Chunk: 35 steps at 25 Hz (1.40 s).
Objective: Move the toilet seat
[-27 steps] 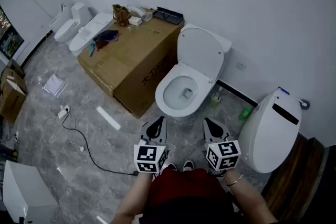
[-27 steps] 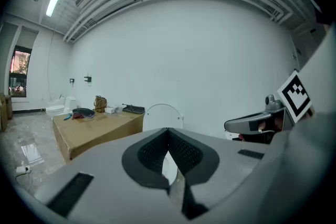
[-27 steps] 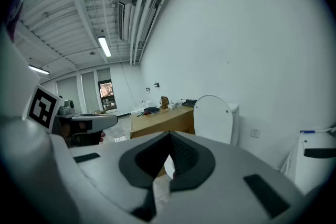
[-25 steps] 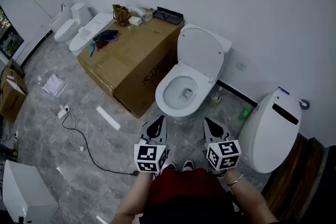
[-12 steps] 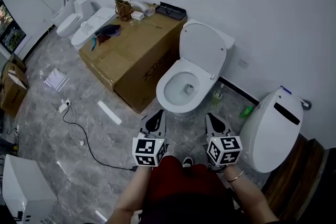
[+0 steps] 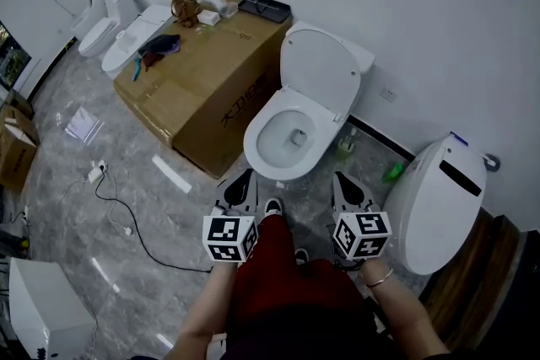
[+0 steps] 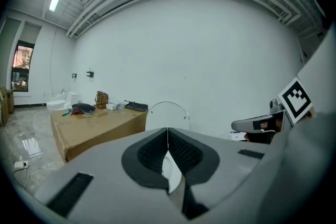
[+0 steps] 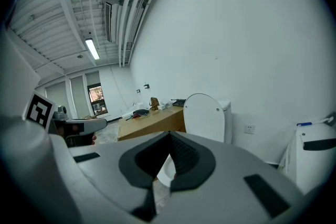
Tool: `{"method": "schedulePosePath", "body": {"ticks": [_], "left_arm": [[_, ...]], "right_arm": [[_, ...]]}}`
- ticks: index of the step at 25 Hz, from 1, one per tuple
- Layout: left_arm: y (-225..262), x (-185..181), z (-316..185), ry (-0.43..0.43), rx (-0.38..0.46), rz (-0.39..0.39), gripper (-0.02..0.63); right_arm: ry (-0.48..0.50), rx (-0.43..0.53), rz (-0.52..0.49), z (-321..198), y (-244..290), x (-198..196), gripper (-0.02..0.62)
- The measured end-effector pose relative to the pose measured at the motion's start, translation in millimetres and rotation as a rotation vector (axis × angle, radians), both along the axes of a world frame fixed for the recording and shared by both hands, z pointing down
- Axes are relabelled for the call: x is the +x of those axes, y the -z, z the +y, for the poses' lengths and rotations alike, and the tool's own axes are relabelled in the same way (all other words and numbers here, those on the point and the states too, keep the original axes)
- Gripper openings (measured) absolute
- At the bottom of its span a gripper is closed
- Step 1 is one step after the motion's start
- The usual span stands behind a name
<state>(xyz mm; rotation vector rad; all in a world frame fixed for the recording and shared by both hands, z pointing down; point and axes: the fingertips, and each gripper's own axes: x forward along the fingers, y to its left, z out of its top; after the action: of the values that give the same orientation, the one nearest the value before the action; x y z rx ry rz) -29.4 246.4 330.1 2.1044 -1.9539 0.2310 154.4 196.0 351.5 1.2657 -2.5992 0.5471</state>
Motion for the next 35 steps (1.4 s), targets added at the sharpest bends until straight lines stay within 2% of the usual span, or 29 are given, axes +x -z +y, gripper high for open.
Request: {"method": "schedulePosePath", "body": {"ticks": [7,20,24,35], "left_arm": [[-21.8,-33.6,-65.1,-0.029,-0.041,0.006,0.027],[-65.2,-111.5,-183.7,-0.070,-0.154,0.035,0.028],[-81.2,-125.5,-202.1,-0.085,-0.193,0.045,0.028],[-149.9,-140.4,-220.2,-0.085,-0.343,0.049,0.029]], "right_arm": [[-0.061,-0.048,0.031,-61.9,-19.0,-16.7,0.015],[-0.201,-0.204,0.064,-163.1,-62.5,-55.6,0.015],[-0.250,-0.255,0.073,-177.6,-78.0,-58.4,0.015],[-0.252,-0.410,0.141,-189.5,-147.6,-57.1,0.015]]}}
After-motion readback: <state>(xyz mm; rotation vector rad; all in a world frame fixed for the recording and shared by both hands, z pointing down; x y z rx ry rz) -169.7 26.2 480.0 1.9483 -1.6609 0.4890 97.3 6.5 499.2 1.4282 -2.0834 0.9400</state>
